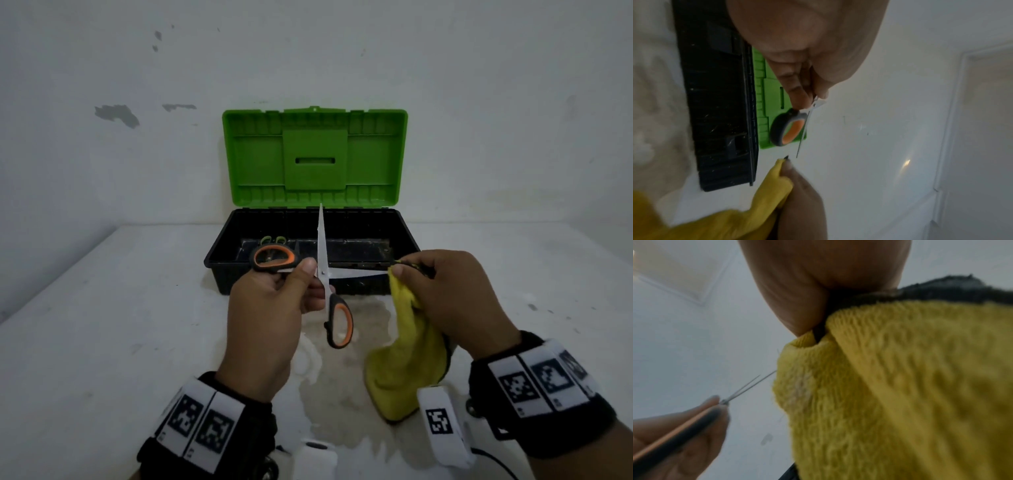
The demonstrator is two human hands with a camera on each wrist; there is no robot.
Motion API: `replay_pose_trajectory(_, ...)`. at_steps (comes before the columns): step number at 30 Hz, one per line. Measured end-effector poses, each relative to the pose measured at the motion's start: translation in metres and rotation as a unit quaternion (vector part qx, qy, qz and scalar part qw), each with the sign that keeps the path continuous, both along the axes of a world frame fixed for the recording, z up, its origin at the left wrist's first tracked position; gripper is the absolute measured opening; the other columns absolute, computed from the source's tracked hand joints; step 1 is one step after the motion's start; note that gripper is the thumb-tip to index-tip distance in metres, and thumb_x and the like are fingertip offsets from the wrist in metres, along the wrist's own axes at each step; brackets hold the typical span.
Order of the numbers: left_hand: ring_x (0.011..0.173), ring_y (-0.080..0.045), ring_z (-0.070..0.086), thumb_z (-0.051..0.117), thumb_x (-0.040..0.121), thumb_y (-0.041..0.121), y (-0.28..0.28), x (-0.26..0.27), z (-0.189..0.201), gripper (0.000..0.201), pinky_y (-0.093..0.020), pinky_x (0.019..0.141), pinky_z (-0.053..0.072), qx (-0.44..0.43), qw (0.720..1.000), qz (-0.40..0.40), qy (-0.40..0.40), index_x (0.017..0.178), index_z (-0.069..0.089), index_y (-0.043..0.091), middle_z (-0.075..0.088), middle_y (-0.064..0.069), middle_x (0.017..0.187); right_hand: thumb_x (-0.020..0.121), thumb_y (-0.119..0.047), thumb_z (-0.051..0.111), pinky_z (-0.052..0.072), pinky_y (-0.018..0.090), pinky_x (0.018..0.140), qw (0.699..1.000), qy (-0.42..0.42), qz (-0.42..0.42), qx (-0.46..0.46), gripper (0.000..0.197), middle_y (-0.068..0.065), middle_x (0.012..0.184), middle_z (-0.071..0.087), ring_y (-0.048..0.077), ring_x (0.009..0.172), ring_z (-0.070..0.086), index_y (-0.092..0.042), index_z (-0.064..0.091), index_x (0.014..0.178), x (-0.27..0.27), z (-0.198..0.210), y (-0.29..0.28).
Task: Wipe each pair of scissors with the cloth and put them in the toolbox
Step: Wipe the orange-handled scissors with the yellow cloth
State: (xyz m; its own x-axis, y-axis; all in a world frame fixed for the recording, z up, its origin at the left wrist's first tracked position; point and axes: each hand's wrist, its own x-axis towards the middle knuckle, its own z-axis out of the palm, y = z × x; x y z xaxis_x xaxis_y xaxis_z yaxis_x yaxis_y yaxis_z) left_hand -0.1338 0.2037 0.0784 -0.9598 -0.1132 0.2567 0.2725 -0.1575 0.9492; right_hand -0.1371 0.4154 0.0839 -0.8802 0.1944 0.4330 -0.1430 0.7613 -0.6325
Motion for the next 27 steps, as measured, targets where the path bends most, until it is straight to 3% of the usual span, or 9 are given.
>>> replay_pose_trajectory(3, 0.062, -0.015, 0.066, 0.061, 0.095, 0.015, -0.011, -0.009, 0.008, 0.019, -0.021, 0.055, 0.052, -0.022, 0.999, -0.035, -0.033, 0.085, 0.069, 0.001, 0.068, -0.004, 0.066, 0.088, -0.027, 0.070, 0.040, 0.011, 0.065, 1.000, -0.010, -0.021, -0.020, 0.010, -0.015, 0.077, 0.067, 0.000, 0.078, 0.063, -0.022, 0.078, 0.092, 0.005, -0.002, 0.018)
replay_pose_trajectory(7, 0.072, -0.023, 0.074, 0.050, 0.101, 0.019, -0.016, -0.011, 0.018, 0.028, -0.023, 0.054, 0.053, 0.011, 0.985, -0.130, -0.115, 0.093, 0.065, -0.003, 0.073, -0.020, 0.080, 0.087, -0.031, 0.071, 0.043, 0.010, 0.064, 0.998, 0.017, 0.005, -0.063, 0.006, -0.021, 0.084, 0.069, -0.011, 0.080, 0.062, -0.030, 0.074, 0.092, 0.012, 0.008, 0.025)
replay_pose_trajectory(14, 0.051, -0.018, 0.059, 0.051, 0.101, 0.025, -0.007, -0.004, 0.016, 0.026, -0.031, 0.054, 0.042, -0.053, 0.973, -0.152, -0.164, 0.087, 0.060, 0.005, 0.063, -0.015, 0.060, 0.086, -0.025, 0.073, 0.042, 0.004, 0.067, 0.990, 0.108, 0.091, -0.018, 0.008, -0.023, 0.087, 0.067, -0.005, 0.085, 0.062, -0.031, 0.072, 0.091, 0.018, 0.024, -0.003)
replay_pose_trajectory(19, 0.052, -0.020, 0.060, 0.043, 0.102, 0.040, -0.002, 0.001, 0.019, 0.042, -0.025, 0.047, 0.044, -0.074, 0.972, -0.157, -0.159, 0.095, 0.057, 0.002, 0.060, -0.013, 0.059, 0.086, -0.023, 0.073, 0.041, 0.004, 0.072, 0.976, 0.122, 0.175, 0.040, 0.008, -0.015, 0.088, 0.067, -0.003, 0.084, 0.061, -0.024, 0.074, 0.094, 0.022, 0.023, -0.028)
replay_pose_trajectory(21, 0.051, -0.024, 0.062, 0.041, 0.101, 0.045, -0.001, 0.002, 0.021, 0.049, -0.026, 0.047, 0.048, -0.076, 0.975, -0.153, -0.142, 0.096, 0.053, -0.002, 0.053, -0.016, 0.068, 0.087, -0.023, 0.072, 0.043, 0.007, 0.072, 0.970, 0.123, 0.202, 0.054, 0.008, -0.012, 0.087, 0.067, 0.000, 0.082, 0.061, -0.022, 0.074, 0.094, 0.022, 0.021, -0.036)
replay_pose_trajectory(25, 0.045, -0.026, 0.062, 0.040, 0.101, 0.042, -0.001, 0.005, 0.022, 0.046, -0.022, 0.044, 0.046, -0.120, 0.980, -0.127, -0.098, 0.079, 0.047, 0.004, 0.049, -0.008, 0.062, 0.088, -0.023, 0.071, 0.049, 0.018, 0.073, 0.959, 0.135, 0.227, 0.100, 0.009, -0.009, 0.088, 0.067, 0.002, 0.082, 0.060, -0.019, 0.075, 0.095, 0.022, 0.014, -0.051)
replay_pose_trajectory(27, 0.042, -0.024, 0.060, 0.040, 0.102, 0.039, -0.001, 0.004, 0.021, 0.045, -0.018, 0.040, 0.043, -0.135, 0.980, -0.119, -0.091, 0.075, 0.045, 0.003, 0.047, -0.015, 0.063, 0.088, -0.023, 0.070, 0.050, 0.022, 0.073, 0.959, 0.147, 0.219, 0.101, 0.009, -0.009, 0.087, 0.067, 0.003, 0.082, 0.061, -0.019, 0.075, 0.095, 0.020, 0.010, -0.051)
